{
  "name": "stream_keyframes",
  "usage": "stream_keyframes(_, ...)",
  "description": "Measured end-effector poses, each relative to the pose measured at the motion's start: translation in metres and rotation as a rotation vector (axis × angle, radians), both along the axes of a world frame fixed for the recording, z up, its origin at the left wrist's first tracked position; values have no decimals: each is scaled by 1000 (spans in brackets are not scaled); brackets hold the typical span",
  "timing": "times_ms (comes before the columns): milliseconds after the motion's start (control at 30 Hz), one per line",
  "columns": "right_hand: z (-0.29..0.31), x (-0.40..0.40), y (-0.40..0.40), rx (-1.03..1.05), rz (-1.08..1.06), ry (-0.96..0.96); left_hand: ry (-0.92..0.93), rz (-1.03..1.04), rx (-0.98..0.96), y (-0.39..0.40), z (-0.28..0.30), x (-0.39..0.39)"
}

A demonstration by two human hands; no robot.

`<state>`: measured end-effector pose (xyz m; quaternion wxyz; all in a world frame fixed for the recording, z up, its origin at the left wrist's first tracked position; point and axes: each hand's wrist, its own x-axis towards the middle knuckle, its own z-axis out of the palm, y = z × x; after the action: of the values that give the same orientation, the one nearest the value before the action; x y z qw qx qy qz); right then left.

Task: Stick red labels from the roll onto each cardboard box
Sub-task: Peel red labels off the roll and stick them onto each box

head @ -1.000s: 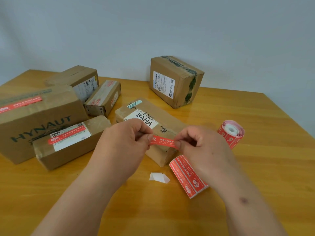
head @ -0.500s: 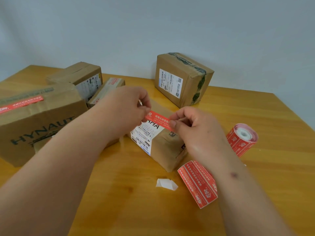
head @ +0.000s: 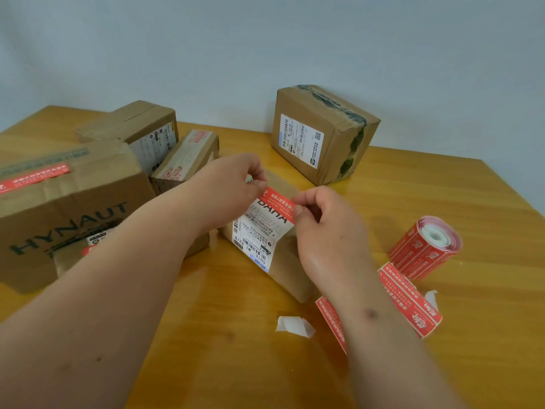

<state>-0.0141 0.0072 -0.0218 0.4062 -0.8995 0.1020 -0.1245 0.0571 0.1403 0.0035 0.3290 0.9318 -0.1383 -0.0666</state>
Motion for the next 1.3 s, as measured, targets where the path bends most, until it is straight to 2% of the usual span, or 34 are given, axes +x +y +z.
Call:
stream_keyframes(133,6,9,-10,121,14,51,-35,16,47,7,1,-8)
stream_keyframes(367,23,28,-30,107,137,154,-32,59,65,11,4,-28)
stream_keyframes(533,23,24,-31,93,141,106,-56,65,79,12,-2,-33)
stream_keyframes(767,23,22,-33,-5,128,27,-73,104,-52,2,-5,-32)
stream_keyframes(833,20,21,-33,95,94,2,-61,107,-100,-1,-6,-31)
stream_keyframes(933,17,20,-31,352,62,52,19,133,-244,-4,-7,-31)
stream_keyframes(967,17,20,-32,368,60,66,37,138,-267,-5,-6,-31)
stream_keyframes(1033,16,21,-32,326,64,67,43,133,-278,-6,-6,-32)
stream_keyframes(1300,19,17,-37,-73,104,17,36,126,-230,-9,-7,-36)
